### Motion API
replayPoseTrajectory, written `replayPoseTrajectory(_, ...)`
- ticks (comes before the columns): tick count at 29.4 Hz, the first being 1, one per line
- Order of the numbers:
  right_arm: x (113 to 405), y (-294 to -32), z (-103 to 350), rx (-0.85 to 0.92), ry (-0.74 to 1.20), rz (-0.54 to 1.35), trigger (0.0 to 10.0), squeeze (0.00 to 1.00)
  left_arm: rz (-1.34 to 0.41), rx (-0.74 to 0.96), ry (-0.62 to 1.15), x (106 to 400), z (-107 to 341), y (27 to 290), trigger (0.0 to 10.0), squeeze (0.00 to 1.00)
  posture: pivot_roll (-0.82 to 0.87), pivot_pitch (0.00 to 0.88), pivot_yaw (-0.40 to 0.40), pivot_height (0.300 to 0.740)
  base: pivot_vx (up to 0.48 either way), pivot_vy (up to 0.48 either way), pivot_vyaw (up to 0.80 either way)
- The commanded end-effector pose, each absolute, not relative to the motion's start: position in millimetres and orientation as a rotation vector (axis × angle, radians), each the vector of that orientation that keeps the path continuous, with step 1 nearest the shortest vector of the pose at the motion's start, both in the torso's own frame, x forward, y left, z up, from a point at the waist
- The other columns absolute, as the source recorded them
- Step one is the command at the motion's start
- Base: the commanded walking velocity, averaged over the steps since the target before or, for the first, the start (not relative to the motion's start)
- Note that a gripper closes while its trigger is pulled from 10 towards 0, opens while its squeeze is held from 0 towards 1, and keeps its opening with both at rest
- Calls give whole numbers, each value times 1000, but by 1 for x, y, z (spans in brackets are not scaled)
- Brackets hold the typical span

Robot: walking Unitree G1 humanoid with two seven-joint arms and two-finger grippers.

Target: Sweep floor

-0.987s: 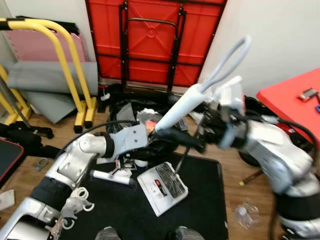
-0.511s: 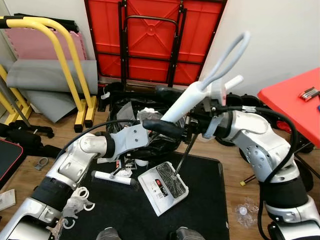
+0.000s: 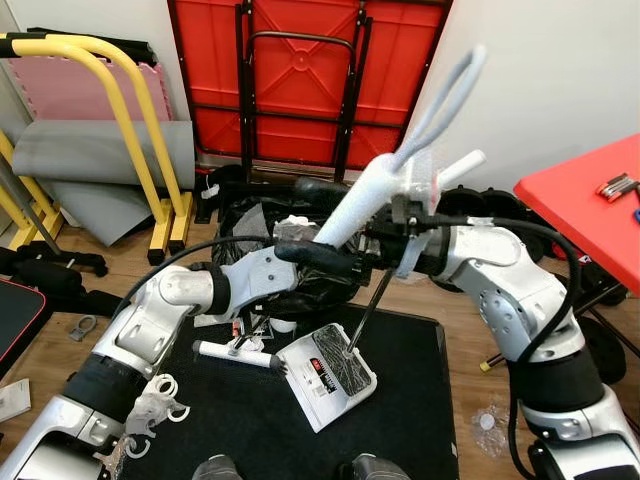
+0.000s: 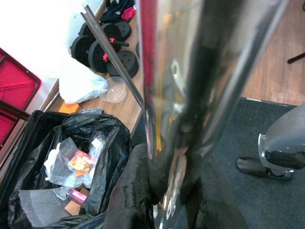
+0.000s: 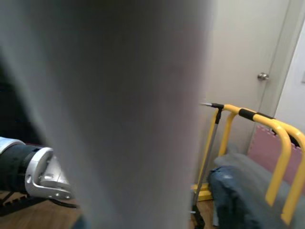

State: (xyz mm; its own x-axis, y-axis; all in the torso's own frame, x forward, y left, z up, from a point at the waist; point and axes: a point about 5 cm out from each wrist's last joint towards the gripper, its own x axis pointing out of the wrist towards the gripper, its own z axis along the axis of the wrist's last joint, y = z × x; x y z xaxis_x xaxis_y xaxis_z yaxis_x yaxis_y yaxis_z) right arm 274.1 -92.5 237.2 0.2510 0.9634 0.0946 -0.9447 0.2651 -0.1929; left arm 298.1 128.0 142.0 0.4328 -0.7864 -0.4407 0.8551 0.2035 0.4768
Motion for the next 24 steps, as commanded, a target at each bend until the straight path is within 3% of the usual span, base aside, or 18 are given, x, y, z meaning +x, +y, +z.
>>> replayPoseTrajectory(1,273,-89,242,-115,-234,1318,0,0,-1153,777,74,297,146,120,10000,0,-141,67,-104,740,0,0,0)
replayPoseTrajectory(18,275,-89,243,-91,-260,1285,0,0,-1127,776,50,300,148,119,10000,0,-143,67,-104,740,0,0,0)
replayPoseTrajectory(20,277,-90,243,-89,-270,1254,0,0,-1105,712,46,303,151,120,10000,39,-143,66,-110,740,0,0,0)
replayPoseTrajectory(21,279,-91,243,-87,-275,1233,0,0,-1095,672,42,304,154,121,10000,1000,-144,65,-115,740,0,0,0)
replayPoseTrajectory(24,281,-92,243,-86,-277,1220,0,0,-1091,647,40,304,156,121,10000,1000,-144,65,-115,740,0,0,0)
